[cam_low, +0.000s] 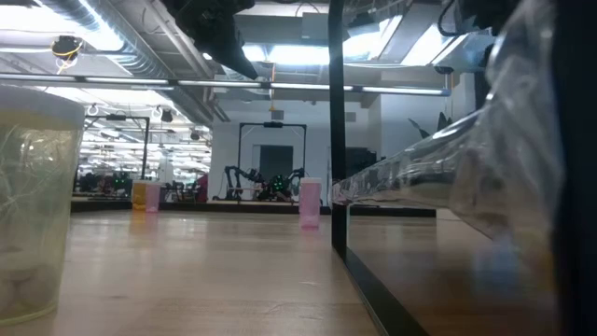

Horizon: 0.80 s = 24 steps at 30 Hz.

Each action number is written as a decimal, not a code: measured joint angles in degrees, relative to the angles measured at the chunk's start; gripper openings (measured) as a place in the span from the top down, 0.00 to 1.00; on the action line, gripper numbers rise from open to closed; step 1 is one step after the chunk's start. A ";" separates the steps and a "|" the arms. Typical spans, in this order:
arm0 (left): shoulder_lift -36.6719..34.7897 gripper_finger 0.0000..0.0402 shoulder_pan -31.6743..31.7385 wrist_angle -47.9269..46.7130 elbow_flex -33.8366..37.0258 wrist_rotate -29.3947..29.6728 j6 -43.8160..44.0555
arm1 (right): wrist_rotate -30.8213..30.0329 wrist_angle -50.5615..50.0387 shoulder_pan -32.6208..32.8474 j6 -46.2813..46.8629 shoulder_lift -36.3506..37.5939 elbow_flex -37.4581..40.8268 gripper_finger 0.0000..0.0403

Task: Pick and place medicine bottles onto shelf by color
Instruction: Put the middle right orange pill bottle on the shelf

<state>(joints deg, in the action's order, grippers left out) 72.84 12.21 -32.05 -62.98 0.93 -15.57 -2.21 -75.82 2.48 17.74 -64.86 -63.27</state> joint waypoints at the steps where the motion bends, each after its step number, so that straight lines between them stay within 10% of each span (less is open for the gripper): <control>1: 0.00 1.00 0.00 0.00 0.00 0.00 0.00 | -0.63 0.03 0.02 0.01 0.05 0.38 0.14; 24: 0.00 1.00 -0.01 0.00 0.00 0.02 0.02 | -3.31 7.16 -0.04 -1.26 0.42 18.20 0.14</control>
<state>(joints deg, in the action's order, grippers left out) 72.84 12.20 -32.05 -62.98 0.95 -15.55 -5.52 -68.65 2.44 16.48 -64.45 -45.08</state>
